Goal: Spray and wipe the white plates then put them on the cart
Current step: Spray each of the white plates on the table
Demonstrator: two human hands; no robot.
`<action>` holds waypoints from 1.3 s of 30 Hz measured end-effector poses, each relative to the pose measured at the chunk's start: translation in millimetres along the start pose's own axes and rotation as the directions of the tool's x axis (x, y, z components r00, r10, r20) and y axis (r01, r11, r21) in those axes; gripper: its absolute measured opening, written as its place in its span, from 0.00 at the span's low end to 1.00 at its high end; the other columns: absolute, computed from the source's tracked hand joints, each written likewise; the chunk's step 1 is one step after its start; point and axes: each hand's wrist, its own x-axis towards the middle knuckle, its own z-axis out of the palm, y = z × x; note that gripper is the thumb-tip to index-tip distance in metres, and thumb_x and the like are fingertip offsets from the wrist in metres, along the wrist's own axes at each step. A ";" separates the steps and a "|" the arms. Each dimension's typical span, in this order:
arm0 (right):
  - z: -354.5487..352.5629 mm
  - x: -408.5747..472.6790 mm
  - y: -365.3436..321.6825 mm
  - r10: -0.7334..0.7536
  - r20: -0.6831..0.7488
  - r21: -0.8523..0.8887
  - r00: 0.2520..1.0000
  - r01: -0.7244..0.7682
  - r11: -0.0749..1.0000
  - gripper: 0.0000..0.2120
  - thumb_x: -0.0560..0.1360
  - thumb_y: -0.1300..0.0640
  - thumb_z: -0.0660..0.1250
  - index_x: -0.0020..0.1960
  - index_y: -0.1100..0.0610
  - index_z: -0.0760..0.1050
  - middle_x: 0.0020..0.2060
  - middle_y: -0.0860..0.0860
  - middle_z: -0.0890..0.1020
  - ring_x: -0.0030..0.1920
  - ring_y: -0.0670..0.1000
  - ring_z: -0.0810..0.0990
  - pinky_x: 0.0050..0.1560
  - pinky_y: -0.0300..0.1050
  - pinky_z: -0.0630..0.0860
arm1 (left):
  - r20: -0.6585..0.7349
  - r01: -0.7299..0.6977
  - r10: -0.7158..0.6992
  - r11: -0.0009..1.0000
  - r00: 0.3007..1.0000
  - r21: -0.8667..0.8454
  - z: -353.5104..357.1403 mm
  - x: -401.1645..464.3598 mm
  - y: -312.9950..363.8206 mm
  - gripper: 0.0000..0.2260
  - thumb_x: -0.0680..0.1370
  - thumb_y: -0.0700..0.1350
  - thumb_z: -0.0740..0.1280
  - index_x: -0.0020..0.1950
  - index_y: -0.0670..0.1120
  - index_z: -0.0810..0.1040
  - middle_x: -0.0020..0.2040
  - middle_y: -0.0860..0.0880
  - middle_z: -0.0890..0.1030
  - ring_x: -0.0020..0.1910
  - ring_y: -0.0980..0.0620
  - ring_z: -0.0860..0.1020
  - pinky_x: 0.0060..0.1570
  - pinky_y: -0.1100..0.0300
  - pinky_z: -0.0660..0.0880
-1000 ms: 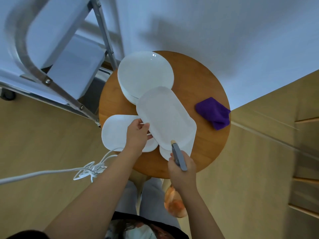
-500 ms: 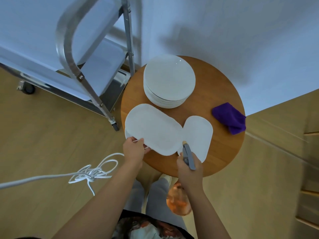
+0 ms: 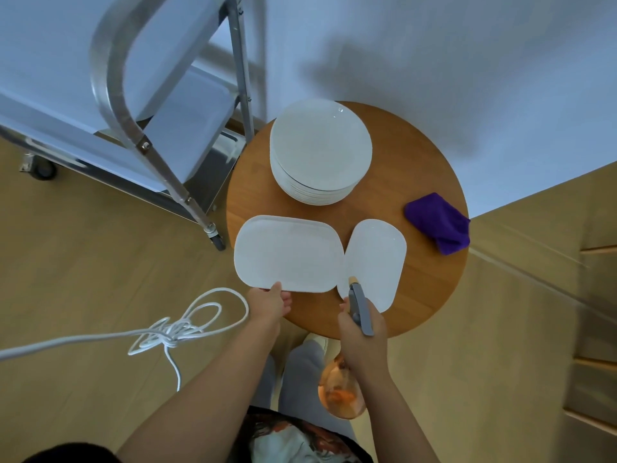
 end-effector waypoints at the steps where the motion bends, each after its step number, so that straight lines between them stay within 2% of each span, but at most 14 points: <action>1: -2.1 1.0 0.1 -0.008 0.002 0.003 1.000 0.008 1.000 0.10 0.73 0.67 0.64 0.35 0.58 0.69 0.26 0.49 0.66 0.25 0.43 0.65 0.25 0.31 0.64 | -0.002 -0.002 0.002 1.000 1.000 0.031 0.8 1.6 1.3 0.14 0.82 0.42 0.60 0.63 0.35 0.73 0.46 0.42 0.79 0.44 0.46 0.79 0.45 0.56 0.77; 4: -9.7 6.2 2.1 -0.020 -0.002 0.007 1.000 0.020 1.000 0.10 0.73 0.68 0.64 0.35 0.59 0.68 0.26 0.49 0.65 0.25 0.43 0.64 0.24 0.32 0.62 | -0.032 -0.011 0.016 0.990 0.999 0.144 2.9 6.3 5.4 0.14 0.83 0.45 0.59 0.58 0.35 0.74 0.44 0.42 0.80 0.40 0.47 0.79 0.39 0.57 0.76; 7: -17.5 11.7 7.5 0.001 -0.005 -0.002 1.000 -0.001 1.000 0.11 0.73 0.67 0.64 0.34 0.59 0.68 0.26 0.50 0.65 0.25 0.43 0.64 0.24 0.32 0.63 | -0.027 -0.076 0.091 0.937 0.995 0.340 10.3 4.9 4.1 0.17 0.82 0.50 0.59 0.45 0.37 0.76 0.34 0.44 0.79 0.30 0.50 0.76 0.29 0.62 0.70; 9: -23.1 16.1 11.3 0.017 -0.006 -0.008 1.000 -0.017 1.000 0.12 0.74 0.67 0.65 0.34 0.57 0.68 0.27 0.50 0.66 0.25 0.43 0.65 0.25 0.32 0.64 | 0.054 -0.186 0.187 0.820 0.981 0.541 20.9 -1.3 -2.1 0.20 0.81 0.53 0.61 0.36 0.40 0.76 0.29 0.46 0.77 0.28 0.52 0.76 0.29 0.63 0.67; 11: -28.6 21.3 14.9 0.027 -0.008 0.005 1.000 -0.027 1.000 0.13 0.74 0.67 0.65 0.34 0.56 0.67 0.26 0.50 0.66 0.25 0.44 0.64 0.24 0.32 0.64 | 0.189 -0.312 0.251 0.676 0.949 0.668 35.4 -10.4 -10.7 0.20 0.80 0.53 0.61 0.33 0.43 0.77 0.27 0.49 0.78 0.29 0.53 0.77 0.30 0.63 0.69; 14: -38.0 32.1 19.6 0.044 -0.008 0.021 0.999 -0.043 0.999 0.15 0.74 0.67 0.65 0.33 0.53 0.67 0.26 0.48 0.67 0.25 0.43 0.65 0.25 0.31 0.64 | 0.382 -0.496 0.317 0.506 0.868 0.706 67.5 -22.6 -18.8 0.13 0.79 0.49 0.62 0.38 0.45 0.78 0.35 0.50 0.82 0.36 0.53 0.79 0.38 0.63 0.75; 16: -46.0 40.0 22.6 0.040 -0.006 0.034 0.999 -0.040 0.999 0.16 0.74 0.67 0.65 0.33 0.51 0.67 0.26 0.47 0.67 0.25 0.41 0.67 0.26 0.30 0.65 | 0.449 -0.588 0.384 0.447 0.807 0.674 92.4 -29.1 -16.1 0.09 0.80 0.48 0.62 0.50 0.45 0.79 0.46 0.48 0.83 0.43 0.53 0.79 0.44 0.64 0.75; 18: -55.7 48.5 26.1 0.032 -0.001 0.021 0.999 -0.032 0.999 0.16 0.74 0.67 0.65 0.34 0.51 0.67 0.27 0.47 0.67 0.26 0.40 0.68 0.27 0.30 0.66 | 0.467 -0.633 0.436 0.427 0.770 0.645 116.5 -31.2 -8.4 0.12 0.81 0.48 0.61 0.60 0.44 0.76 0.53 0.47 0.81 0.47 0.54 0.77 0.45 0.67 0.71; 22: -76.6 69.3 33.0 0.042 0.000 0.010 0.999 -0.042 0.999 0.16 0.72 0.69 0.65 0.33 0.51 0.67 0.26 0.46 0.66 0.26 0.42 0.67 0.26 0.32 0.66 | 0.470 -0.593 0.374 0.372 0.800 0.714 159.0 -20.5 6.2 0.18 0.81 0.45 0.60 0.70 0.41 0.66 0.66 0.43 0.73 0.62 0.47 0.74 0.51 0.64 0.67; 27: -92.5 94.5 40.5 0.045 0.039 0.015 0.998 -0.045 0.999 0.15 0.73 0.65 0.67 0.35 0.48 0.68 0.27 0.44 0.68 0.26 0.40 0.69 0.27 0.30 0.66 | 0.290 -0.346 0.205 0.342 0.935 0.874 187.0 2.2 8.8 0.28 0.79 0.44 0.62 0.75 0.37 0.54 0.71 0.39 0.63 0.69 0.41 0.66 0.65 0.52 0.67; 30: -98.0 106.3 42.5 0.049 0.054 -0.007 0.997 -0.049 0.999 0.15 0.73 0.64 0.67 0.35 0.47 0.68 0.27 0.45 0.69 0.27 0.40 0.70 0.27 0.28 0.67 | 0.201 -0.250 0.182 0.304 0.962 0.919 192.5 10.8 0.4 0.27 0.79 0.41 0.60 0.74 0.36 0.54 0.71 0.38 0.62 0.69 0.40 0.65 0.66 0.51 0.65; 33: -102.3 115.7 46.3 0.080 0.078 -0.013 0.994 -0.079 0.997 0.13 0.73 0.65 0.67 0.39 0.48 0.71 0.31 0.48 0.73 0.32 0.46 0.74 0.30 0.28 0.71 | 0.201 -0.246 0.254 0.162 0.946 0.956 192.6 15.2 -9.9 0.19 0.79 0.41 0.56 0.69 0.36 0.62 0.66 0.39 0.67 0.64 0.42 0.69 0.63 0.56 0.66; 37: -105.3 122.8 48.4 0.121 0.103 -0.049 0.987 -0.116 0.992 0.08 0.73 0.63 0.67 0.45 0.52 0.72 0.33 0.46 0.74 0.33 0.48 0.74 0.30 0.26 0.70 | 0.209 -0.290 0.268 0.314 0.940 0.904 193.0 19.7 -16.3 0.14 0.82 0.42 0.55 0.65 0.38 0.67 0.62 0.40 0.72 0.59 0.44 0.72 0.56 0.58 0.69; 39: -107.9 125.6 47.6 0.130 0.087 -0.039 0.988 -0.127 0.991 0.09 0.73 0.64 0.67 0.44 0.50 0.72 0.33 0.47 0.75 0.34 0.49 0.74 0.29 0.27 0.70 | 0.266 -0.366 0.279 0.419 0.923 0.831 195.1 18.6 -15.0 0.12 0.83 0.45 0.56 0.63 0.41 0.68 0.59 0.42 0.74 0.53 0.47 0.75 0.50 0.57 0.71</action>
